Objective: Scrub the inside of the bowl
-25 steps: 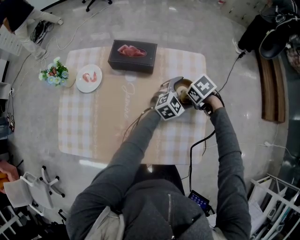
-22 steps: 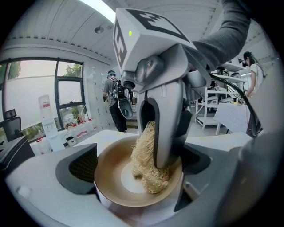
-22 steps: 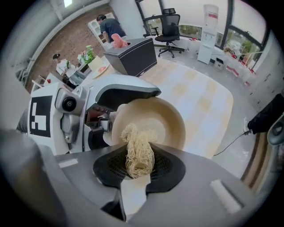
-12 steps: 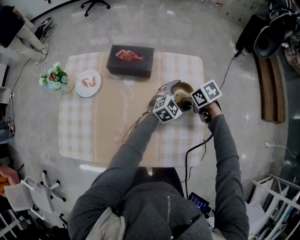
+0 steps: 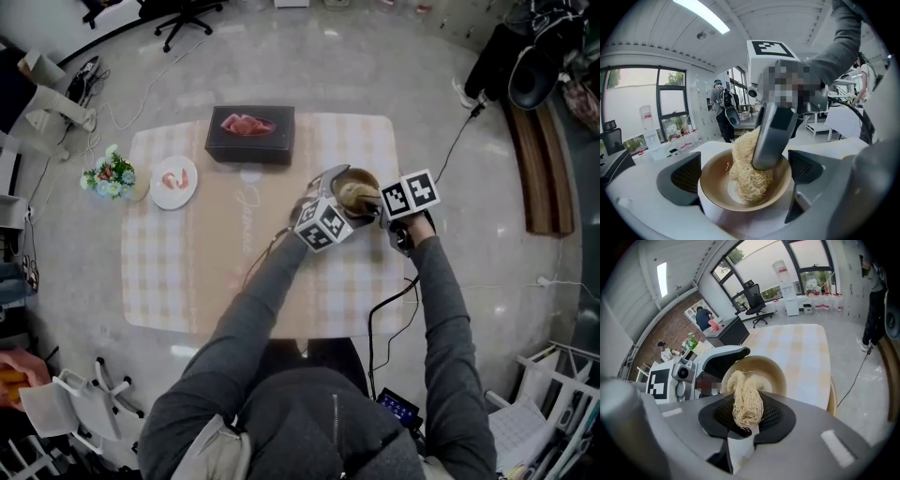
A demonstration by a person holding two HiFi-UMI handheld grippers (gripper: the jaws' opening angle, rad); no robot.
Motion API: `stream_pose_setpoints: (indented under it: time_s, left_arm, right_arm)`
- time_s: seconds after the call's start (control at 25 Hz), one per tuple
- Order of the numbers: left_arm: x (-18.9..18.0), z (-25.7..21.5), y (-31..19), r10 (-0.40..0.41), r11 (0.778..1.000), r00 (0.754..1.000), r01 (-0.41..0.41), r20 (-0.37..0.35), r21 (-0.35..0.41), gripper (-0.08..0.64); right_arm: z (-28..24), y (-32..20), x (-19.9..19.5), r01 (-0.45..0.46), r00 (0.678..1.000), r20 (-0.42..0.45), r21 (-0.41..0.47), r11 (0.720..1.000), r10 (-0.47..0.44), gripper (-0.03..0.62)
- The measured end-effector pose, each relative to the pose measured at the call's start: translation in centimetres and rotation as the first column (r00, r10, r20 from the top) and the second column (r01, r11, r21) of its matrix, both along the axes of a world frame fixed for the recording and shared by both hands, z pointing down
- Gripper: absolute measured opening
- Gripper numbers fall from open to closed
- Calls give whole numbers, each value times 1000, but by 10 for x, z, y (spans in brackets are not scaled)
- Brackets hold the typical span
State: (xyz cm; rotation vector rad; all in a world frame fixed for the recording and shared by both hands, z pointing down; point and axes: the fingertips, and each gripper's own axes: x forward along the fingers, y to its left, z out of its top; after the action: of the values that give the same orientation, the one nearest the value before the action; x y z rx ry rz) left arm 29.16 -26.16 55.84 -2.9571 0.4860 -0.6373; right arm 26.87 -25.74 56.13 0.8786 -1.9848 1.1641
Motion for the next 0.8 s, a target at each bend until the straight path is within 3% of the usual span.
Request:
stream_pose_setpoints:
  time_s: [0.16,0.56,0.68,0.8]
  left_arm:
    - [-4,2,5,-5,998,1000,5,1,-65,578]
    - [-31,-43,7,-82,994,995,78,-55,-76,575]
    - [-44,-53,10,-97,994,994,94,-52,-59,569]
    - [-58,-66,17,-116,993,991,114,-67,-38,532]
  right_arm:
    - [-6,-3,1,-29,999,15,13,999,29,88]
    - [-35,-9,0,-98,993,78,110,989,90,94]
    - [-55,-10,2,-158,982,128,174,972,136,95]
    - [-78,-7,12,-277,951,212,253,927,226,97]
